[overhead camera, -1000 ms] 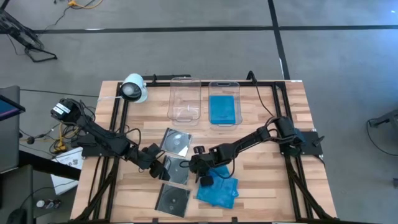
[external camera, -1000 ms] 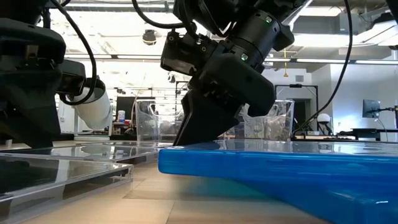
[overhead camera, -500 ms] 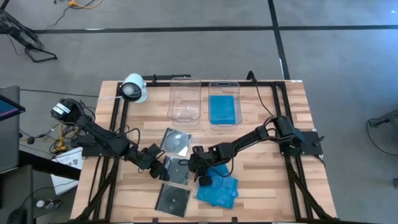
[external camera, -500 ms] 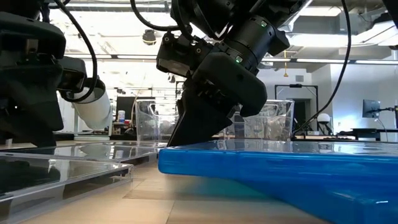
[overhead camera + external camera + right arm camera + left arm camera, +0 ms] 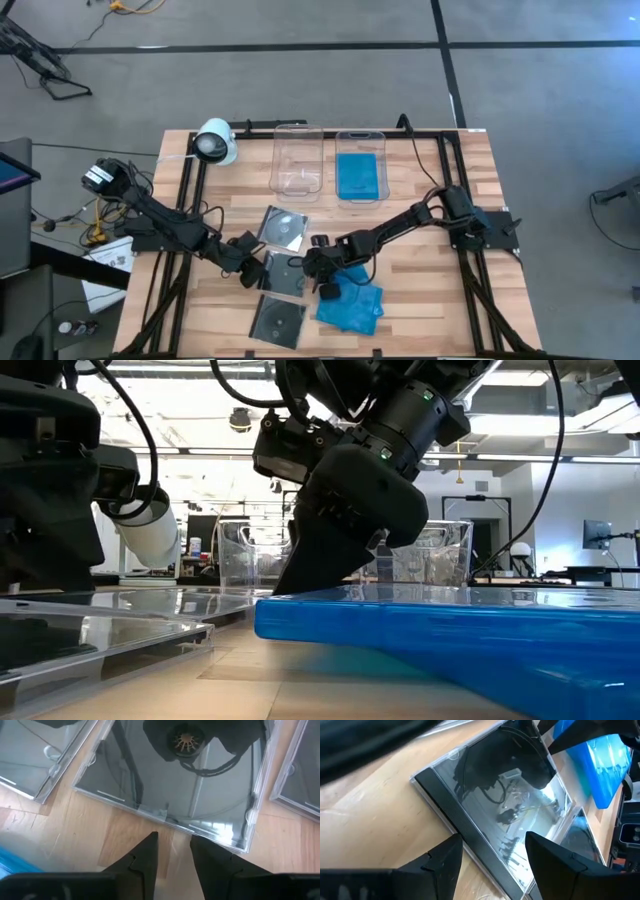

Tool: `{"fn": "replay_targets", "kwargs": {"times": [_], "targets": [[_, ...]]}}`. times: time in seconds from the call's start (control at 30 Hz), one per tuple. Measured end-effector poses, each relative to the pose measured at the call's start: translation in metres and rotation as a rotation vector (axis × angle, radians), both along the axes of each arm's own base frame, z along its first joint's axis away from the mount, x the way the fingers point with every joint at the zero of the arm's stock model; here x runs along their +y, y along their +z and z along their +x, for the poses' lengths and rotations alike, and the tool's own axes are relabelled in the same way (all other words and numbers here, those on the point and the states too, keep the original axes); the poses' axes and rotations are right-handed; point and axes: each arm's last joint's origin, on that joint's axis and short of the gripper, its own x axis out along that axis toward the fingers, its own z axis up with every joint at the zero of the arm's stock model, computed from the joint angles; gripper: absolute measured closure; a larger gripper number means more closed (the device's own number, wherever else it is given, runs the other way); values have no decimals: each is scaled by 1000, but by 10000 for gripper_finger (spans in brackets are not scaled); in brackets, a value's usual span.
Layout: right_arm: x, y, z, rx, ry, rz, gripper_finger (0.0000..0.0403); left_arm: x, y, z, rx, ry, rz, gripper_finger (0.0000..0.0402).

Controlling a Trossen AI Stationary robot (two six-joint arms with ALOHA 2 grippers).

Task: Pick & place jewel cases by type
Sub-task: Put the middle black CD case into the left transparent bin

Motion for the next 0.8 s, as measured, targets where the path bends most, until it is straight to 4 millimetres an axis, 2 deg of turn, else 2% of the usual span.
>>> {"fn": "replay_targets", "kwargs": {"times": [0.27, 0.6, 0.8], "targets": [[-1, -1, -2, 17, -23, -32, 305, -2, 15, -4, -87, -4, 7, 193], [-3, -1, -1, 0, -61, -55, 308, -4, 49, -6, -318, 63, 18, 194], [-4, 0, 2, -33, -81, -67, 308, -4, 50, -6, -334, 52, 40, 194]]}}
